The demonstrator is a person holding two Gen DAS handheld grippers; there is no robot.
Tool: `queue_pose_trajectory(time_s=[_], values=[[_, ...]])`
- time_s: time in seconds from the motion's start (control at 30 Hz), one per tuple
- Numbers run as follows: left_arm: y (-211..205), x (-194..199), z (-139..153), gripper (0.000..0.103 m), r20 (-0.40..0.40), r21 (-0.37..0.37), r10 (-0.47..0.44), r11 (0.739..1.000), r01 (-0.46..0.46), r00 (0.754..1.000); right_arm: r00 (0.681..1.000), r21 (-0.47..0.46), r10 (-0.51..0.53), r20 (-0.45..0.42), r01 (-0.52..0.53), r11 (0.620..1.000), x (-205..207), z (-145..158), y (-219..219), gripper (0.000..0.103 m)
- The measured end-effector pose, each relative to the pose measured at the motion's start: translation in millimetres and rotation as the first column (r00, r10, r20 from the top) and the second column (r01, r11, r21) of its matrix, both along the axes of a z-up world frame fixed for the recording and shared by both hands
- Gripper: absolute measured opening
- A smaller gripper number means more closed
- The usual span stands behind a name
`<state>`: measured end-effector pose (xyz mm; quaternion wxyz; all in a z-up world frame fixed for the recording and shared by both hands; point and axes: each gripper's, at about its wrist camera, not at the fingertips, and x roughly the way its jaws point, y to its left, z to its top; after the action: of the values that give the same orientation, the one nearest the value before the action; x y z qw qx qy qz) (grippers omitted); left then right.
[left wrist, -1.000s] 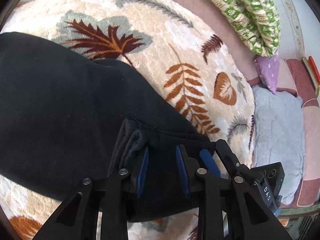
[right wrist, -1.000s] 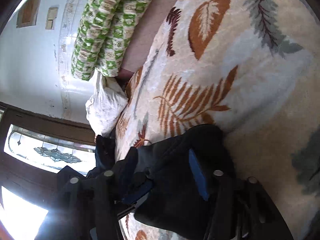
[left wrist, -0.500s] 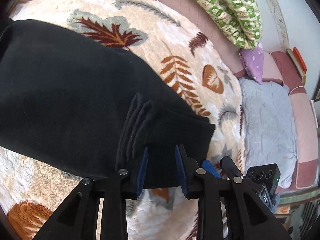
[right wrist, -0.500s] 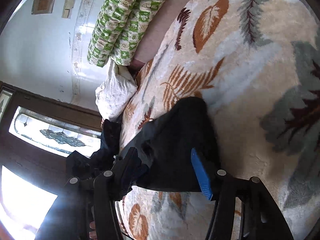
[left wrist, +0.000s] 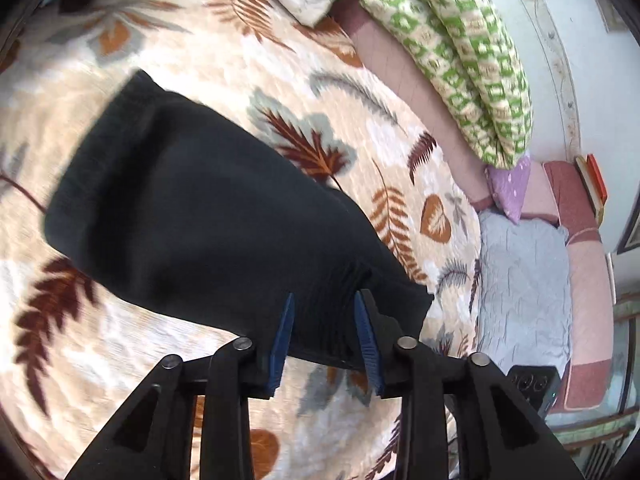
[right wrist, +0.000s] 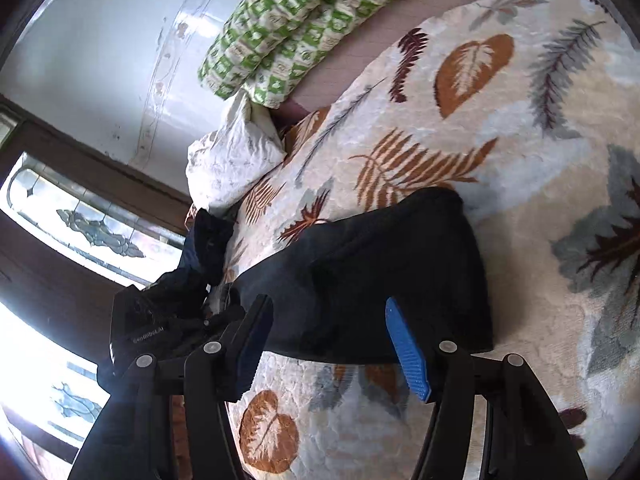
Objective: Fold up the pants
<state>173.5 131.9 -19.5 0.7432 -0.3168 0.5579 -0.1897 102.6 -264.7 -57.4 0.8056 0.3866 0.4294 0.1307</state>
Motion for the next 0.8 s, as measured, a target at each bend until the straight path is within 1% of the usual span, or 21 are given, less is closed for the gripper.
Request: queue_pose_trajectory(time_s=[0.03,0.07,0.1,0.13,0.2,0.3,0.33,0.37,0.43,0.5,0.57,0.67,0.73,0.77,0.8], values=[[21,3,8,0.044,0.013,0.022,0.028,0.999,-0.028,1.000,1.000,-0.017,0.027,0.003,-0.027,1.000,2,4,13,0.067],[40,8,17,0.052,0.026,0.052,0.048,0.997,-0.049,0.999,0.998,-0.036,0.058,0.004,-0.058,0.998,4,6,28,0.071],[57,15,23,0.060,0.038,0.085,0.054,0.995,-0.057,0.998,0.996,-0.057,0.094,0.003,-0.093,0.994,6,8,45,0.071],[72,21,28,0.063,0.041,0.116,0.052,0.992,-0.057,0.998,0.991,-0.080,0.131,0.003,-0.130,0.988,9,10,62,0.072],[96,38,32,0.066,0.025,0.159,0.039,0.986,-0.042,0.999,0.979,-0.137,0.204,-0.004,-0.203,0.970,15,13,99,0.073],[112,67,28,0.068,-0.032,0.176,-0.035,0.984,0.040,0.999,0.954,-0.239,0.301,-0.006,-0.294,0.925,21,17,154,0.075],[112,77,24,0.070,-0.053,0.188,-0.069,0.979,0.078,0.996,0.944,-0.277,0.330,-0.006,-0.318,0.907,23,18,171,0.075],[109,92,20,0.073,-0.075,0.188,-0.113,0.974,0.125,0.991,0.936,-0.311,0.351,-0.009,-0.336,0.889,24,18,186,0.076],[96,115,7,0.074,-0.125,0.181,-0.197,0.959,0.218,0.972,0.923,-0.347,0.385,-0.018,-0.367,0.863,27,16,211,0.077],[89,135,-5,0.074,-0.161,0.194,-0.261,0.937,0.290,0.952,0.913,-0.352,0.408,-0.032,-0.392,0.850,29,12,227,0.077],[82,154,-18,0.074,-0.178,0.222,-0.316,0.910,0.351,0.932,0.908,-0.356,0.418,-0.041,-0.404,0.843,30,10,236,0.077],[69,175,-32,0.074,-0.183,0.229,-0.408,0.867,0.442,0.895,0.908,-0.361,0.417,-0.052,-0.406,0.840,33,8,242,0.079],[57,185,-38,0.077,-0.176,0.233,-0.480,0.828,0.510,0.859,0.909,-0.359,0.412,-0.060,-0.405,0.841,35,6,244,0.079],[51,186,-40,0.080,-0.172,0.228,-0.521,0.805,0.548,0.836,0.910,-0.360,0.408,-0.066,-0.403,0.841,37,5,246,0.079],[45,186,-41,0.082,-0.164,0.225,-0.566,0.776,0.589,0.808,0.911,-0.359,0.405,-0.072,-0.403,0.842,39,4,247,0.079]])
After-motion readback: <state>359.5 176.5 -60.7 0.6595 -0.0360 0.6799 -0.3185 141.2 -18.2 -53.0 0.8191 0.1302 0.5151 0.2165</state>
